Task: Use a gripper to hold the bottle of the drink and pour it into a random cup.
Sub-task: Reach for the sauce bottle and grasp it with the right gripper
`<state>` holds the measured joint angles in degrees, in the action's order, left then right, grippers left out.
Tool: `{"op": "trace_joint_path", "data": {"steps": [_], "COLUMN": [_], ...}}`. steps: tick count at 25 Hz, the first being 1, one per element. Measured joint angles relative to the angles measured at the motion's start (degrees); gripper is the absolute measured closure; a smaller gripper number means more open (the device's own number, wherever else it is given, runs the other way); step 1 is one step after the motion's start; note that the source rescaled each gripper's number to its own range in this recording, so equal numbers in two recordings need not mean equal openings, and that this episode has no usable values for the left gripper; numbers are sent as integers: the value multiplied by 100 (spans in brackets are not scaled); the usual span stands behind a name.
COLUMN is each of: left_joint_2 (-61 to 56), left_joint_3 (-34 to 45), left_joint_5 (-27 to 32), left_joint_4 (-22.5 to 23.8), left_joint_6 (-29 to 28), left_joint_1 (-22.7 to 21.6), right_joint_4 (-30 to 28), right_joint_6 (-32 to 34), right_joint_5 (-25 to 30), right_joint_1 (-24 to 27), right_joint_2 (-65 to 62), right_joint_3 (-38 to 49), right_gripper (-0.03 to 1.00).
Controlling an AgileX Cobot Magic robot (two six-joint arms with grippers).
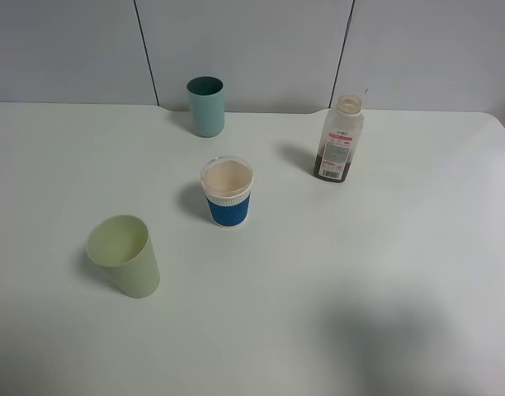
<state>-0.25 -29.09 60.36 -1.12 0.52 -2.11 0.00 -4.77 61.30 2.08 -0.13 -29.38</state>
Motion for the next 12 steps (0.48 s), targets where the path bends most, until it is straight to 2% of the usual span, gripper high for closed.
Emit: {"op": "trace_joint_path", "data": {"steps": [12], "left_joint_2": [0], "left_joint_3": [0], "left_joint_5": [0], "left_joint_4": [0], "left_joint_6": [-5], "left_joint_1": [0], "right_joint_4": [0], "right_joint_6": [0], "right_joint_5": [0], "right_joint_1": [0], "right_joint_2": [0], "right_joint_3": [0], "right_gripper": [10]}}
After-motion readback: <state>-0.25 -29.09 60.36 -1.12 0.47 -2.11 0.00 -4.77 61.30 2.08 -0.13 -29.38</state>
